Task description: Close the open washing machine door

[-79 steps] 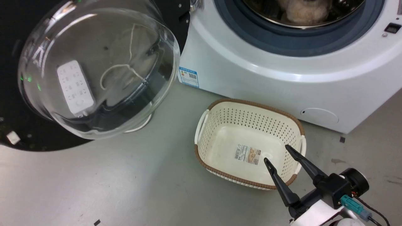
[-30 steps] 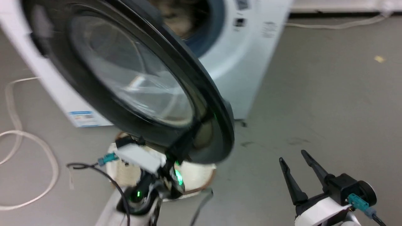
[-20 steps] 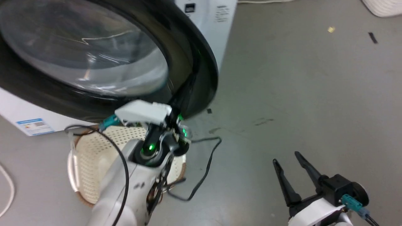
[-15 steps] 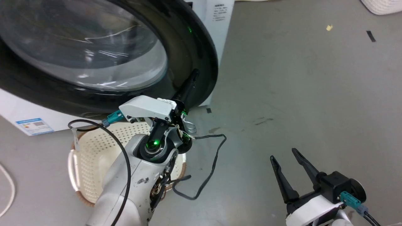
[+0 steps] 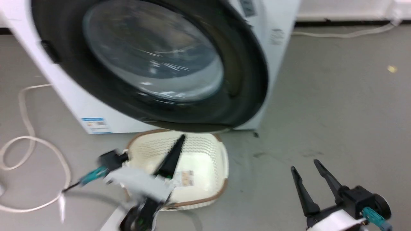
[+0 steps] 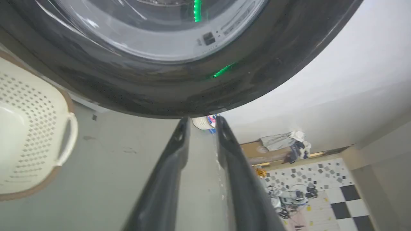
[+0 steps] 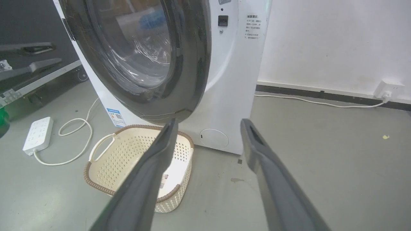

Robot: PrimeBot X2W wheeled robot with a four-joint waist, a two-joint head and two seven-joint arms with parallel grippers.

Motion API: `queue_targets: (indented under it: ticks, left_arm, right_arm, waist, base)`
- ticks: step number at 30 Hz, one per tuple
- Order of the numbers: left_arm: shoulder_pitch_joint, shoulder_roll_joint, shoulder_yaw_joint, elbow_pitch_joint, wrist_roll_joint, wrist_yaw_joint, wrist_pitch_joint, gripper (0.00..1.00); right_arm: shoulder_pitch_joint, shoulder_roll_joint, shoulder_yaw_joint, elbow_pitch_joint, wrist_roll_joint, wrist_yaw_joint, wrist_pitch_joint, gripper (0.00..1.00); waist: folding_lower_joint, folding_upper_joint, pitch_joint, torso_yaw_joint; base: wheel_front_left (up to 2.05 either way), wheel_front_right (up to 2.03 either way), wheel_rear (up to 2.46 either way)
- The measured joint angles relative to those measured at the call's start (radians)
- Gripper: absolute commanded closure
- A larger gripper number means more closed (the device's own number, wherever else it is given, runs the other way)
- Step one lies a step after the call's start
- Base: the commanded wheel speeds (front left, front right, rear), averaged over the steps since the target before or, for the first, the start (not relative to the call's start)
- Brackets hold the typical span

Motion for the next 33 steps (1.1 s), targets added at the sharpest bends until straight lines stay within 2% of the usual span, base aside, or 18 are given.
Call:
queue_targets:
  ticks: [2, 4, 7, 11, 16, 21, 26, 27, 28, 33]
  left_arm:
    - [0.039, 0.06, -0.018, -0.016, 0.123, 0.0, -0.091, 0.0]
    - [0.073, 0.105, -0.019, -0.026, 0.23, 0.0, -0.132, 0.0]
    - [0.132, 0.126, 0.051, -0.044, 0.401, 0.004, -0.147, 0.0]
    - [0.219, 0.102, 0.213, -0.164, 0.739, 0.062, -0.148, 0.0]
    - [0.36, 0.018, 0.336, -0.267, 1.051, 0.145, -0.148, 0.0]
    - [0.436, -0.012, 0.364, -0.287, 1.252, 0.159, -0.148, 0.0]
    - [0.478, -0.053, 0.38, -0.294, 1.323, 0.167, -0.148, 0.0]
    - [0.481, -0.06, 0.384, -0.294, 1.331, 0.167, -0.148, 0.0]
    - [0.483, -0.065, 0.387, -0.294, 1.337, 0.163, -0.148, 0.0]
    - [0.479, -0.087, 0.395, -0.292, 1.366, 0.143, -0.148, 0.0]
  right_arm:
    - [0.015, -0.002, -0.01, -0.006, -0.007, 0.0, 0.0, 0.0]
    - [0.027, -0.002, -0.014, -0.009, -0.014, 0.0, 0.0, 0.0]
    - [0.044, -0.002, -0.016, -0.014, -0.018, 0.0, 0.0, 0.0]
    - [0.059, -0.001, -0.02, -0.022, -0.027, 0.0, 0.0, 0.0]
    - [0.061, 0.005, -0.023, -0.028, -0.034, 0.0, 0.0, 0.0]
    - [0.074, 0.01, -0.013, -0.029, -0.034, 0.0, 0.0, 0.0]
    - [0.08, 0.014, -0.012, -0.029, -0.031, 0.0, 0.0, 0.0]
    - [0.081, 0.016, -0.006, -0.027, -0.019, 0.0, 0.0, 0.55]
    - [0.081, 0.019, -0.007, -0.028, -0.001, 0.0, 0.0, 1.0]
    - [0.064, -0.003, 0.021, -0.04, 0.017, 0.0, 0.001, 1.0]
  waist:
    - [0.0, 0.0, -0.02, 0.037]
    - [0.0, 0.0, -0.041, 0.072]
    - [0.0, 0.0, -0.074, 0.12]
    - [-0.0001, -0.0001, -0.109, 0.179]
    - [-0.0001, -0.0001, -0.14, 0.226]
    - [0.0, -0.0001, -0.153, 0.247]
    - [0.0001, -0.0001, -0.152, 0.26]
    - [0.0001, 0.0, -0.151, 0.264]
    - [0.0, -0.0001, -0.15, 0.268]
    - [0.0, 0.0, -0.126, 0.292]
  base:
    - [0.0, 0.0, 0.0]
    - [0.0, 0.0, 0.0]
    - [0.0, 0.0, 0.0]
    - [0.0, 0.0, 0.0]
    - [0.0, 0.0, 0.0]
    - [0.0, 0.0, 0.0]
    - [0.0, 0.0, 0.0]
    - [0.0, 0.0, 0.0]
    - [0.0, 0.0, 0.0]
    - [0.0, 0.0, 0.0]
